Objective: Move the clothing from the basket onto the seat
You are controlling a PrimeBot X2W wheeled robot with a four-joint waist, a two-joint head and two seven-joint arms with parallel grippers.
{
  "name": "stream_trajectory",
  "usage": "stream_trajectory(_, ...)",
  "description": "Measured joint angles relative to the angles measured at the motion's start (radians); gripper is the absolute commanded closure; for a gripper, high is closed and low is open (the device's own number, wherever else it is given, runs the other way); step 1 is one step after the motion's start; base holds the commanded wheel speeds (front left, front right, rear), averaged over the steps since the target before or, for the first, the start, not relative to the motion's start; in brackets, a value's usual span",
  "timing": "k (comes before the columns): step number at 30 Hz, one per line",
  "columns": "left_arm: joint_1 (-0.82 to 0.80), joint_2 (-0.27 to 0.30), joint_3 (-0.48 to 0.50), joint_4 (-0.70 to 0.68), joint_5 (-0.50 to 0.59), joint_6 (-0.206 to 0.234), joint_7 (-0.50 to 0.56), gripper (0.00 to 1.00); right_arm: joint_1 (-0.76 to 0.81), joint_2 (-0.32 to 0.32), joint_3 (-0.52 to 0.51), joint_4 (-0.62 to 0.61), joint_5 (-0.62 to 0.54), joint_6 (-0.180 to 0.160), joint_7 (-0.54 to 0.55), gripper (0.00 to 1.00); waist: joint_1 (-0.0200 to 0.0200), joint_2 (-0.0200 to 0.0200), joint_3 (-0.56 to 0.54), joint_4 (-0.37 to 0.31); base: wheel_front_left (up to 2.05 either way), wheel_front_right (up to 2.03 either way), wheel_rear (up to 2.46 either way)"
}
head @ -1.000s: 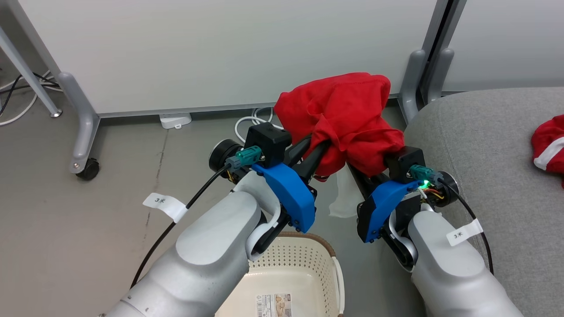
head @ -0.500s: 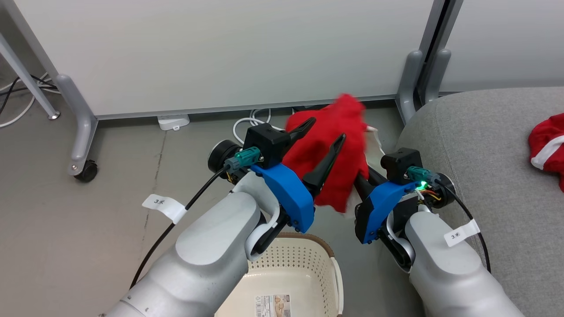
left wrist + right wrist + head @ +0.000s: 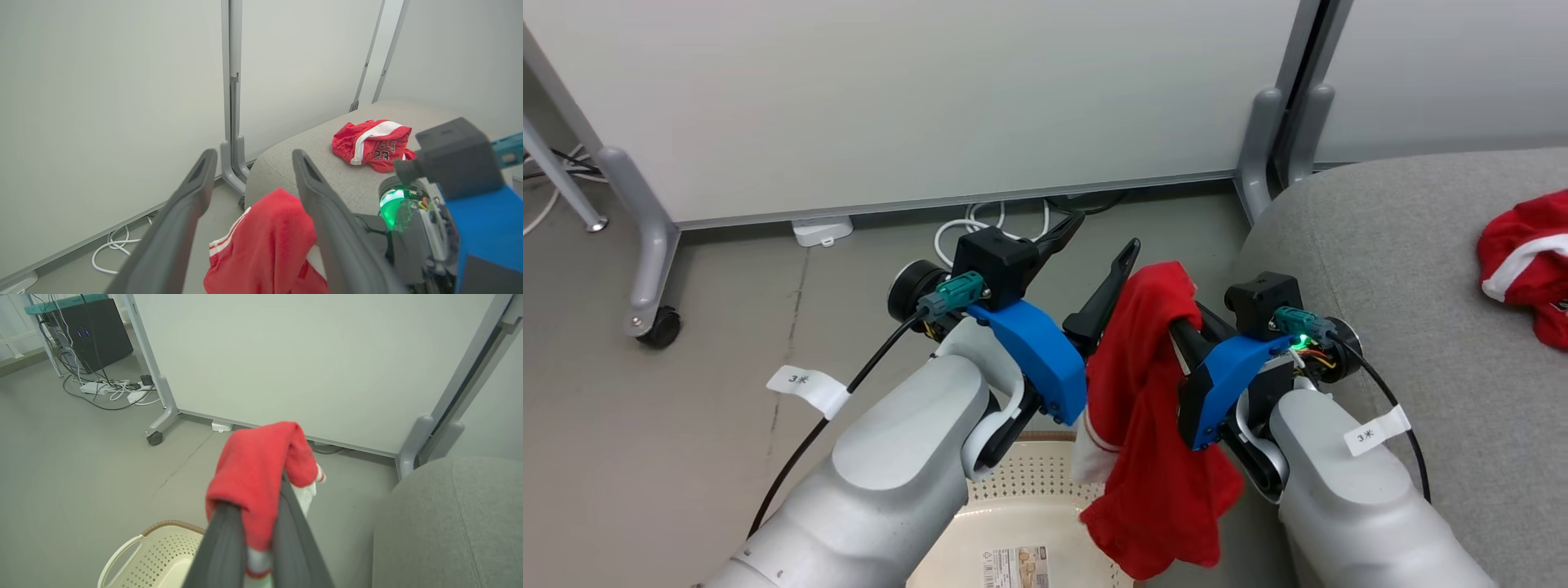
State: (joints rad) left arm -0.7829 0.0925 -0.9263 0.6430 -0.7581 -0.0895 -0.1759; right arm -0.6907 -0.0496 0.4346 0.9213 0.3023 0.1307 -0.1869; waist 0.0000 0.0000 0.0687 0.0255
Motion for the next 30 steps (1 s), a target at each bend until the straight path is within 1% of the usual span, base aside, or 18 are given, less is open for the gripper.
stream_trajectory(2, 0.003, 0.008, 0.003, -0.004, -0.001, 0.003, -0.005, 0.00, -0.002, 0.000, 0.003, -0.006, 0.002, 0.000, -0.007, 1.00, 0.0000, 0.0000, 0.005, -0.018, 0.00, 0.00, 0.00)
stream_trajectory(6, 0.022, 0.038, 0.018, -0.018, -0.004, 0.023, -0.024, 0.00, -0.005, 0.000, 0.007, -0.051, 0.018, 0.000, -0.023, 1.00, 0.0000, 0.0000, 0.020, -0.072, 0.00, 0.00, 0.00)
stream_trajectory(12, 0.077, 0.102, 0.079, -0.071, -0.007, 0.067, -0.072, 0.00, -0.003, 0.000, 0.027, -0.163, 0.013, 0.000, -0.027, 1.00, 0.0000, 0.0000, 0.044, -0.190, 0.00, 0.00, 0.00)
stream_trajectory(16, 0.160, 0.161, 0.152, -0.145, 0.016, 0.106, -0.084, 0.00, 0.014, 0.000, 0.022, -0.260, -0.002, 0.000, 0.000, 1.00, 0.0000, 0.0000, 0.061, -0.284, 0.00, 0.00, 0.00)
stream_trajectory(19, 0.242, 0.205, 0.246, -0.245, 0.067, 0.135, -0.086, 0.00, 0.042, -0.001, 0.007, -0.343, -0.014, 0.000, 0.024, 1.00, 0.0000, 0.0000, 0.076, -0.356, 0.00, 0.00, 0.00)
stream_trajectory(22, 0.352, 0.235, 0.337, -0.327, 0.116, 0.155, -0.086, 0.00, 0.079, -0.003, -0.008, -0.439, -0.023, 0.000, 0.053, 1.00, 0.0000, 0.0000, 0.094, -0.426, 0.00, 0.00, 0.00)
stream_trajectory(26, 0.468, 0.262, 0.424, -0.411, 0.174, 0.162, -0.086, 0.00, 0.140, -0.008, -0.030, -0.558, -0.040, 0.000, 0.096, 1.00, 0.0000, 0.0000, 0.114, -0.508, 0.00, 0.00, 0.00)
stream_trajectory(30, 0.553, 0.279, 0.479, -0.458, 0.216, 0.163, -0.086, 0.00, 0.210, -0.013, -0.062, -0.660, -0.050, 0.000, 0.126, 1.00, 0.0000, 0.0000, 0.131, -0.575, 0.00, 0.00, 0.00)
